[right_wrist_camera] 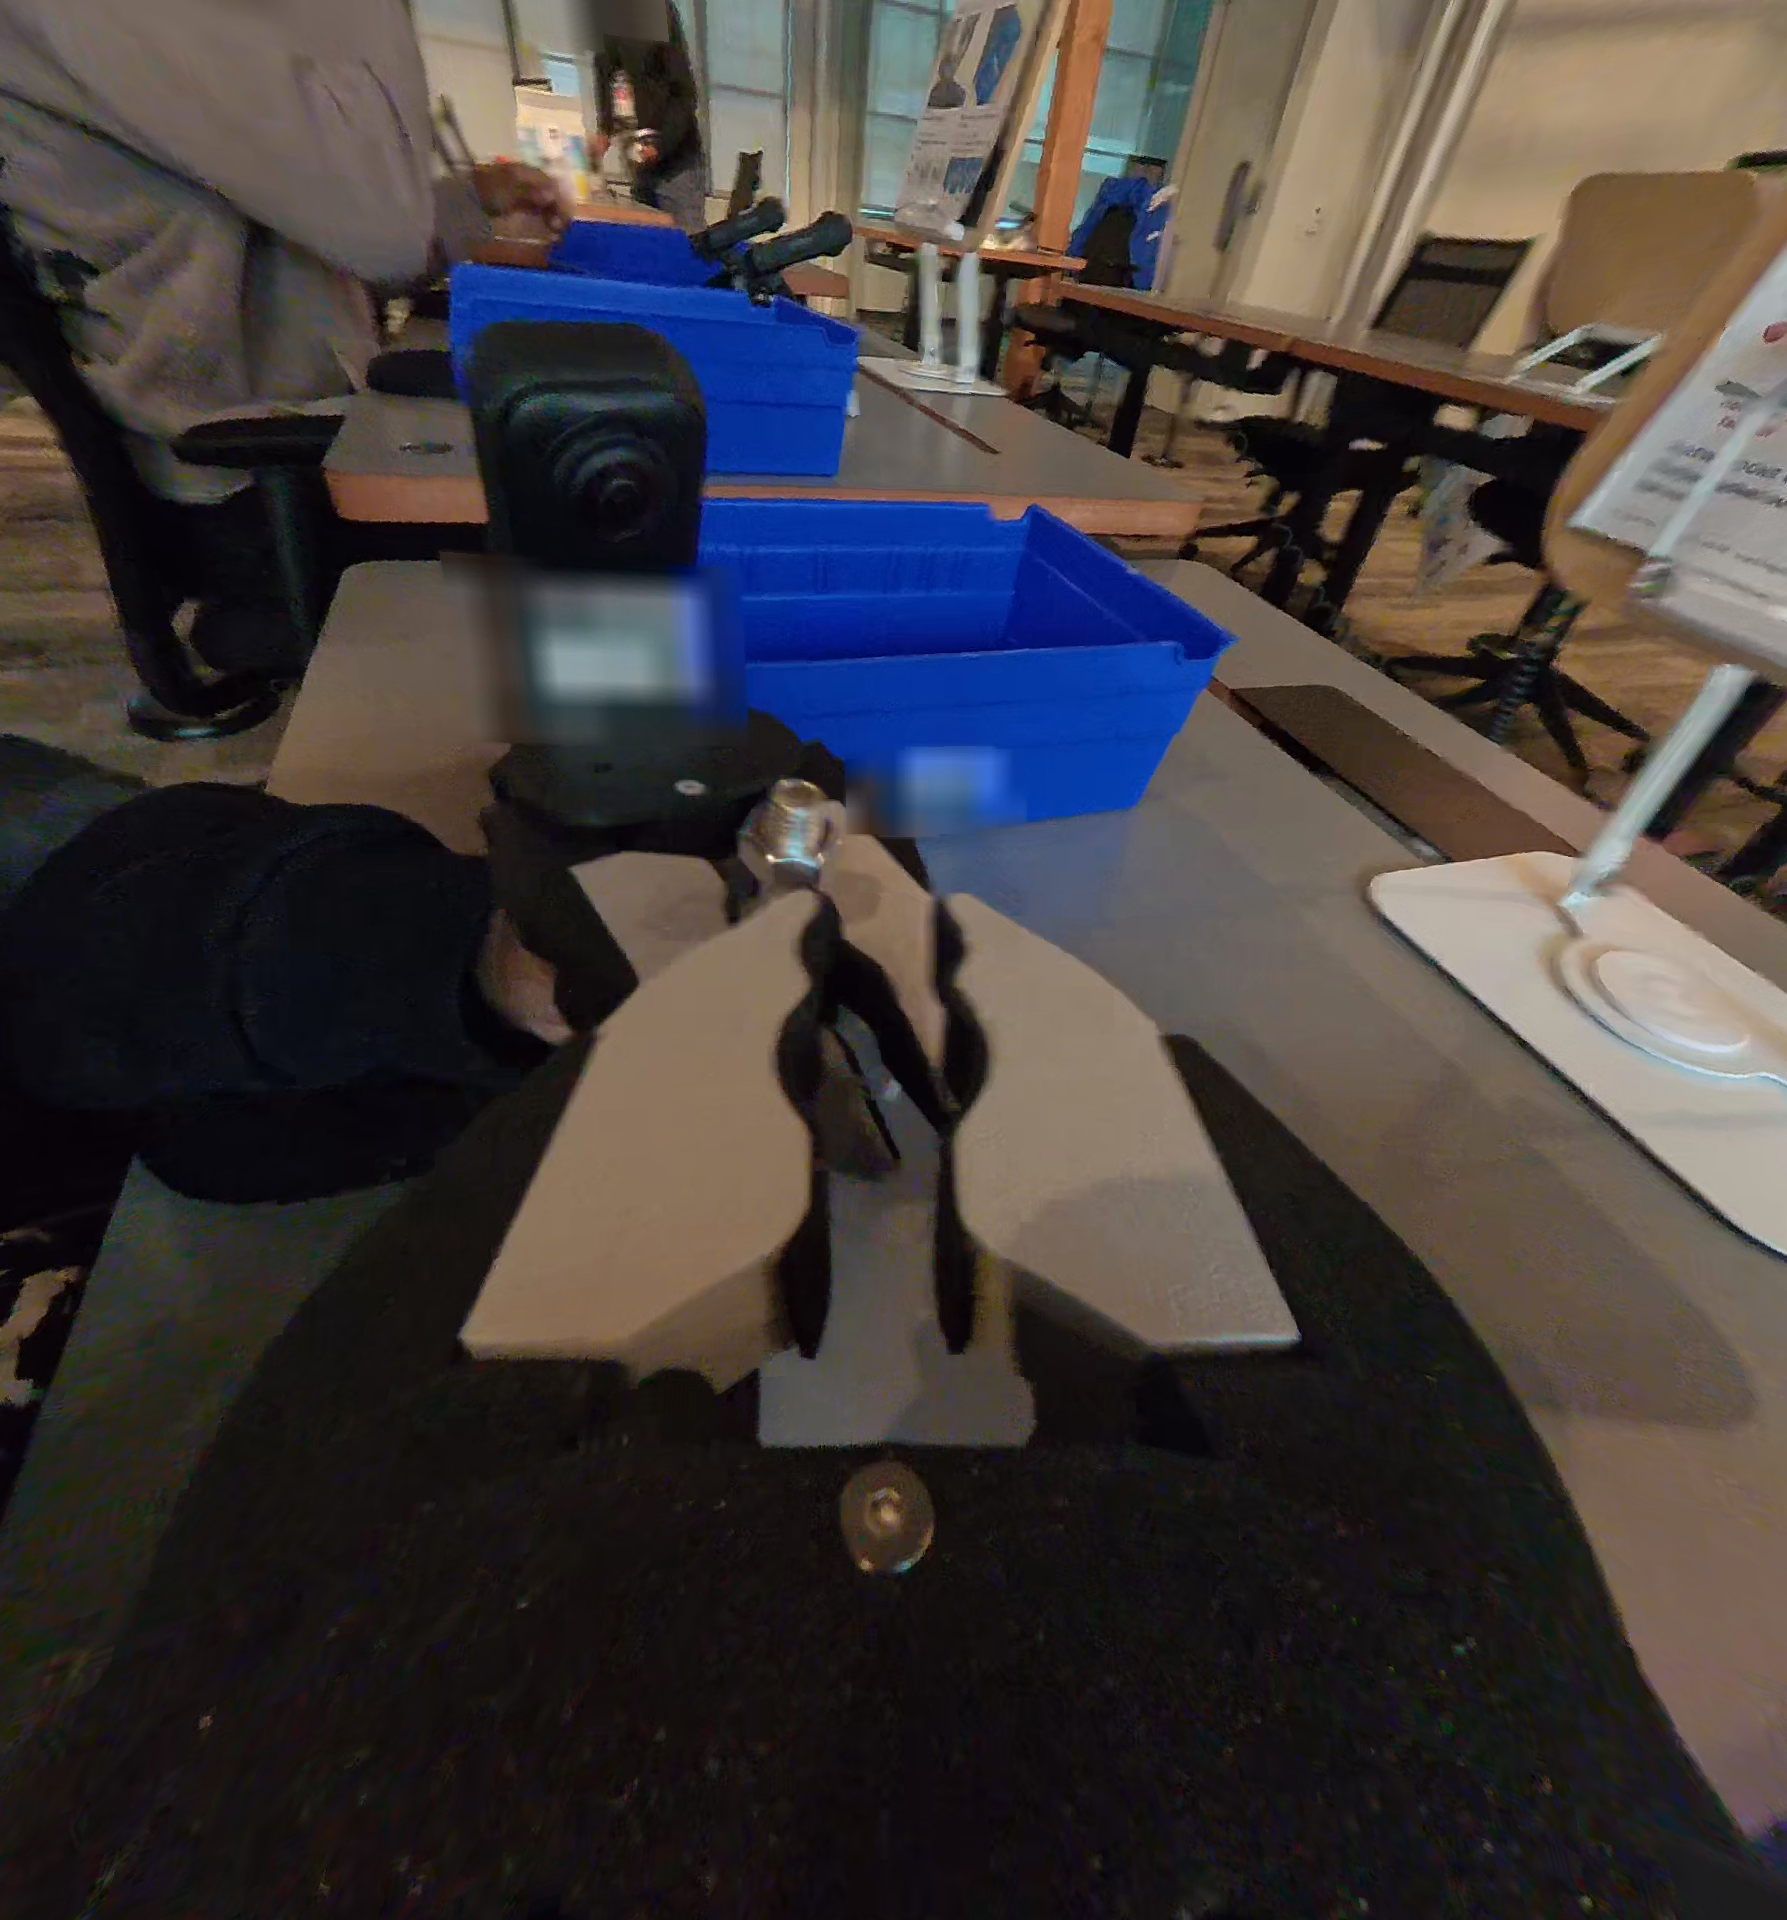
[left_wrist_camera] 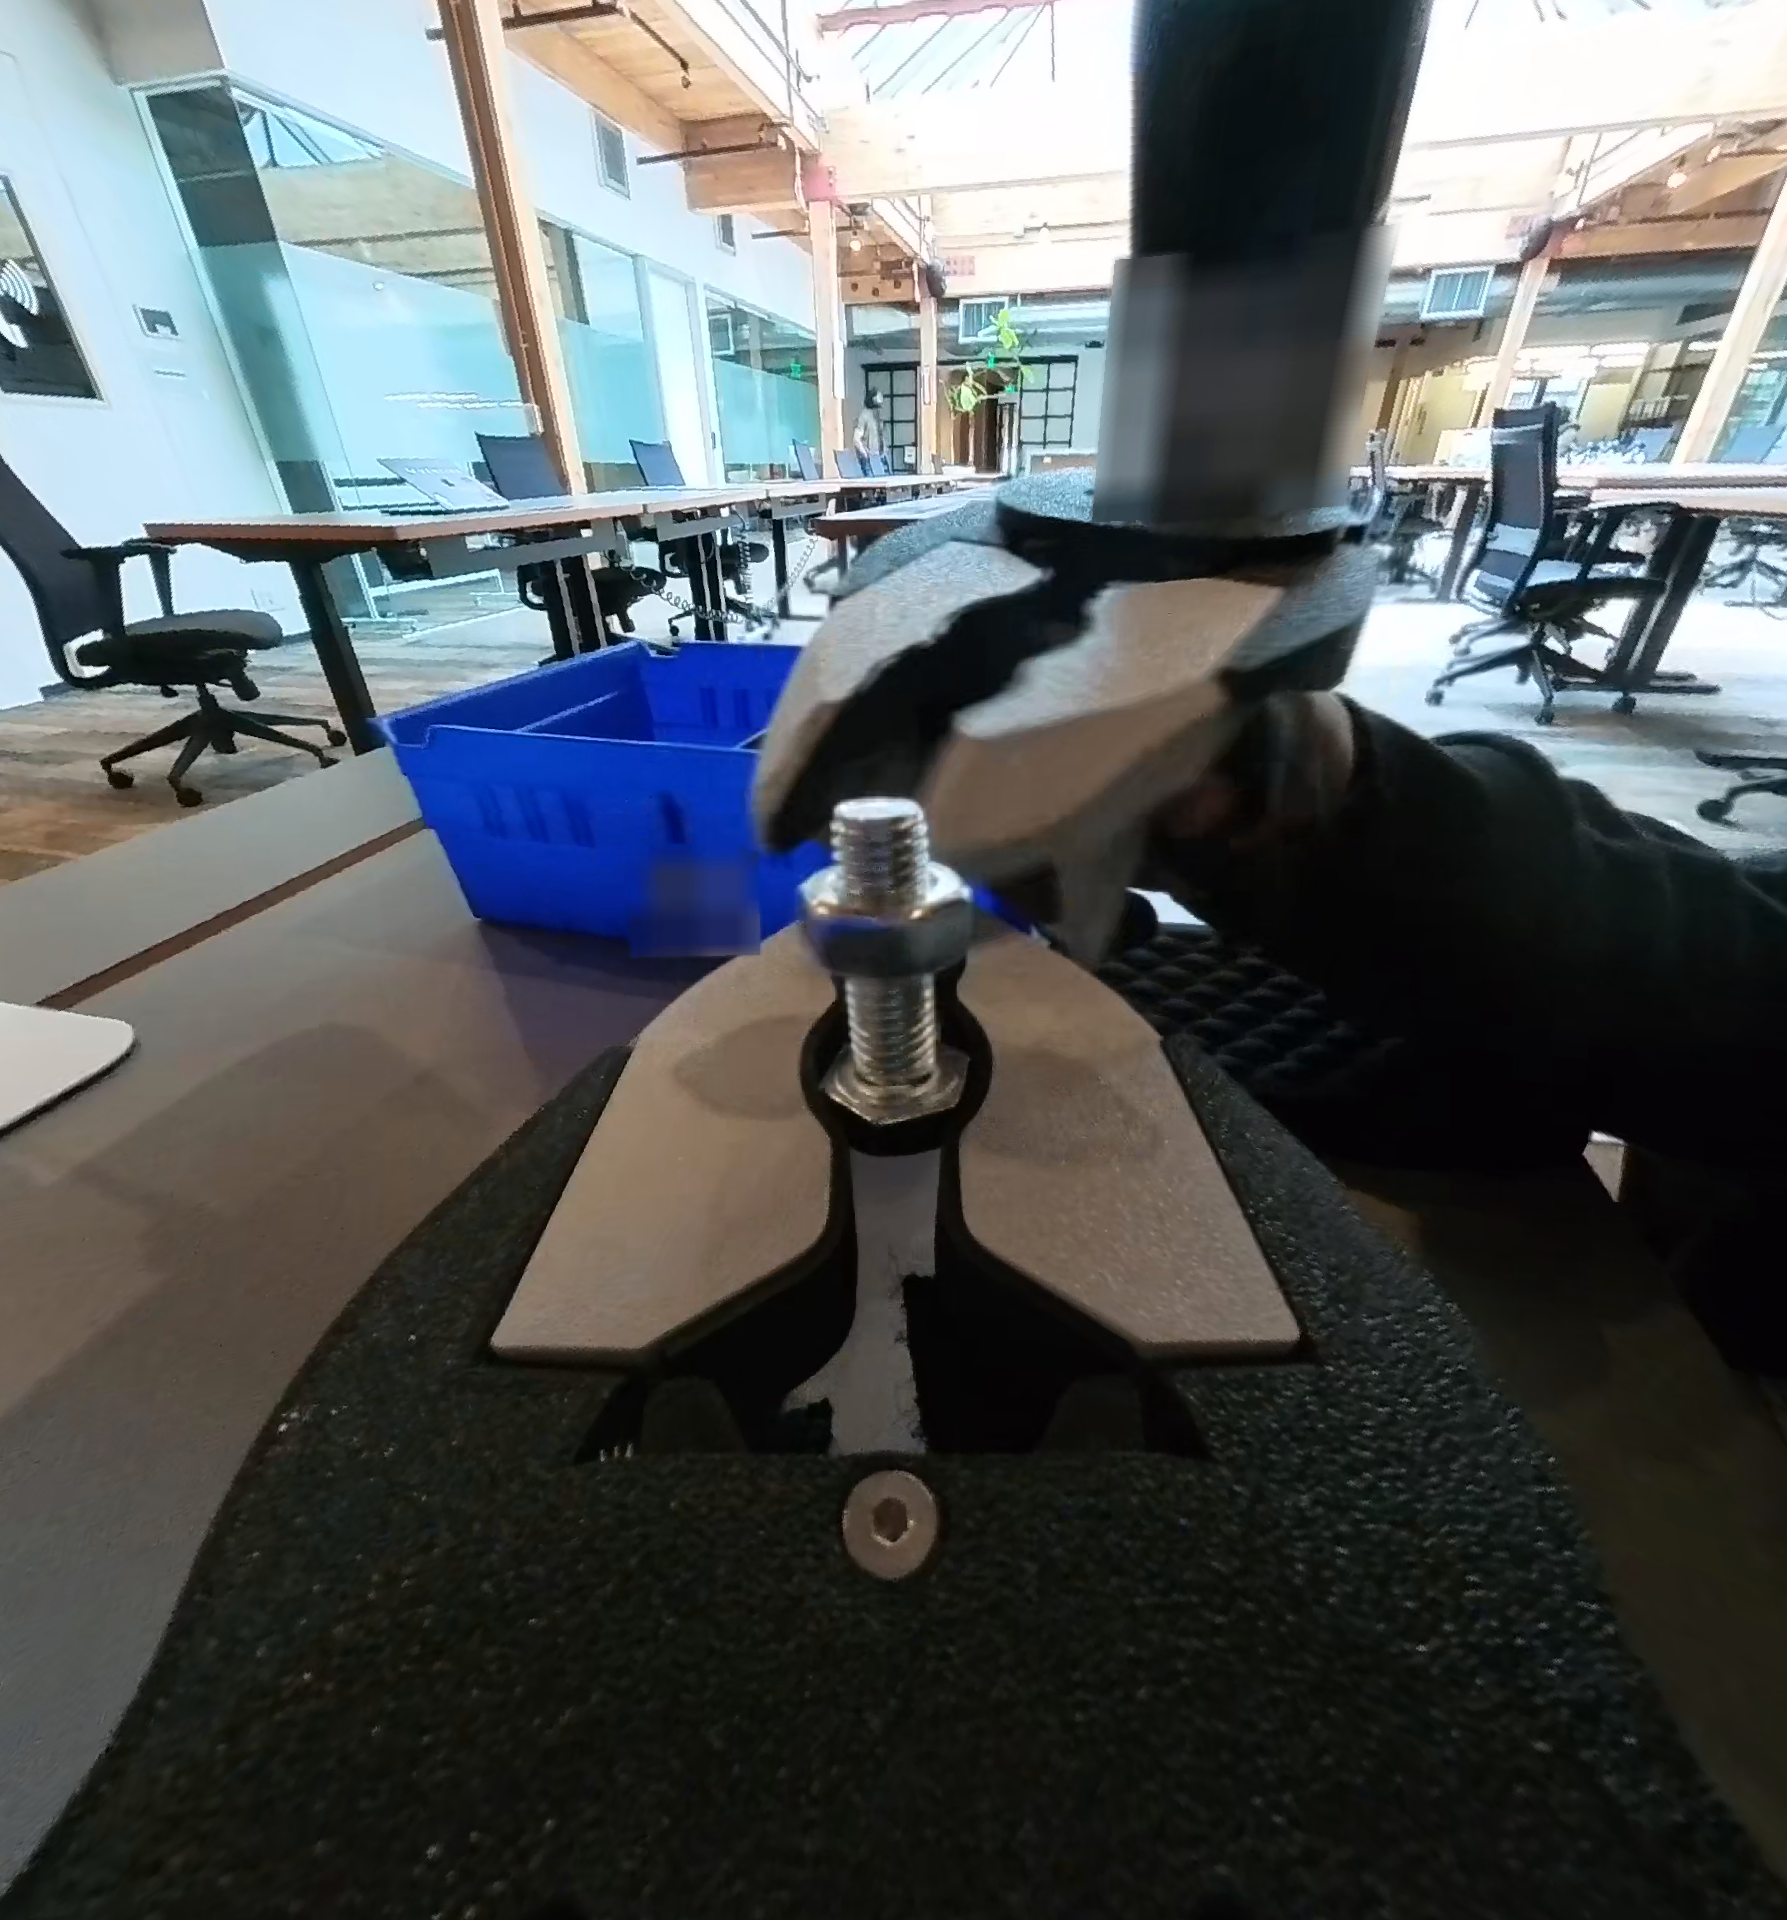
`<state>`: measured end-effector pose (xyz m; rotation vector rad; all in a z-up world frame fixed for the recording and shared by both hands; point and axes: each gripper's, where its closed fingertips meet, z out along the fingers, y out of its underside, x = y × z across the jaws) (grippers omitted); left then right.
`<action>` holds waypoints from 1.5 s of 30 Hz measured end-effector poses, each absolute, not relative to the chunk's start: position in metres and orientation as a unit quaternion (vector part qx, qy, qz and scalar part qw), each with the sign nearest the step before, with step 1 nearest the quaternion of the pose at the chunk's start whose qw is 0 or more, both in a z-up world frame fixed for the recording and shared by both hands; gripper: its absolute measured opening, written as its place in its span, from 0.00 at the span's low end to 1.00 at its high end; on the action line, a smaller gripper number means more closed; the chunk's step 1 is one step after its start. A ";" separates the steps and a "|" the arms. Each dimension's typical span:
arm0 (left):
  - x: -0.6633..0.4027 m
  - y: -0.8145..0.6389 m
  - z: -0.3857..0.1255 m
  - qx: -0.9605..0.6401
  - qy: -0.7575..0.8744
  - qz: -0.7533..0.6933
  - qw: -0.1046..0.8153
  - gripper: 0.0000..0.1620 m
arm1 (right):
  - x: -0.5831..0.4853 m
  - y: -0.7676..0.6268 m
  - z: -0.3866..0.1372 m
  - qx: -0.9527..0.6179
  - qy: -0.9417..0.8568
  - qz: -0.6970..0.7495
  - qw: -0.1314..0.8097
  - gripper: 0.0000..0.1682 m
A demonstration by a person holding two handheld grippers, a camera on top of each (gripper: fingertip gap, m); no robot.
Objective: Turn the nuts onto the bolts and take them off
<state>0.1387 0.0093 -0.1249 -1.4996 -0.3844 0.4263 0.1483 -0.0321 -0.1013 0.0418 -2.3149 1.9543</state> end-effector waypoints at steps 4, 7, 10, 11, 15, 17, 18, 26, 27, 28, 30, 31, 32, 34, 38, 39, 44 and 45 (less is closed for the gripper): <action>0.139 0.010 -0.125 -0.673 -0.170 0.192 0.694 0.07 | 0.140 -0.019 -0.090 -0.008 -0.739 0.672 0.046 0.01; 0.139 0.011 -0.127 -0.678 -0.169 0.192 0.690 0.07 | 0.153 -0.030 -0.092 0.011 -0.741 0.671 0.021 0.20; 0.139 0.011 -0.127 -0.679 -0.168 0.192 0.689 0.07 | 0.158 -0.043 -0.096 0.016 -0.750 0.660 0.026 0.31; 0.139 0.011 -0.127 -0.678 -0.168 0.193 0.689 0.07 | 0.158 -0.047 -0.097 0.014 -0.751 0.659 0.027 0.33; 0.140 0.012 -0.127 -0.679 -0.167 0.193 0.689 0.05 | 0.153 -0.051 -0.099 0.002 -0.756 0.653 0.044 0.33; 0.140 0.012 -0.127 -0.679 -0.166 0.193 0.689 0.07 | 0.152 -0.051 -0.099 -0.001 -0.755 0.654 0.045 0.31; 0.140 0.012 -0.127 -0.679 -0.166 0.193 0.689 0.07 | 0.151 -0.051 -0.100 -0.003 -0.755 0.654 0.047 0.31; 0.139 0.010 -0.125 -0.675 -0.168 0.193 0.692 0.07 | 0.147 -0.038 -0.099 0.008 -0.758 0.650 0.055 0.29; 0.139 0.009 -0.124 -0.672 -0.169 0.193 0.695 0.07 | 0.141 -0.030 -0.098 -0.002 -0.756 0.651 0.068 0.20; 0.140 0.009 -0.123 -0.670 -0.169 0.192 0.697 0.07 | 0.134 -0.023 -0.096 -0.011 -0.750 0.656 0.079 0.09; 0.140 0.009 -0.123 -0.671 -0.168 0.193 0.696 0.07 | 0.134 -0.016 -0.089 -0.013 -0.735 0.674 0.066 0.00; 0.140 0.010 -0.123 -0.672 -0.166 0.192 0.696 0.07 | 0.135 -0.016 -0.088 -0.012 -0.733 0.677 0.063 0.00; 0.140 0.010 -0.124 -0.673 -0.166 0.192 0.695 0.07 | 0.137 -0.018 -0.088 -0.005 -0.735 0.676 0.064 0.00; 0.140 0.011 -0.125 -0.675 -0.166 0.193 0.693 0.07 | 0.146 -0.025 -0.091 0.014 -0.739 0.671 0.054 0.08; 0.140 0.010 -0.124 -0.674 -0.167 0.193 0.693 0.07 | 0.159 -0.041 -0.096 0.029 -0.749 0.662 0.027 0.27; 0.140 0.010 -0.124 -0.674 -0.166 0.193 0.693 0.07 | 0.160 -0.044 -0.096 0.028 -0.748 0.662 0.026 0.28; 0.140 0.012 -0.125 -0.676 -0.164 0.193 0.692 0.07 | 0.160 -0.051 -0.097 0.024 -0.751 0.659 0.031 0.28; 0.140 0.011 -0.125 -0.676 -0.164 0.193 0.692 0.05 | 0.159 -0.051 -0.097 0.021 -0.751 0.659 0.032 0.28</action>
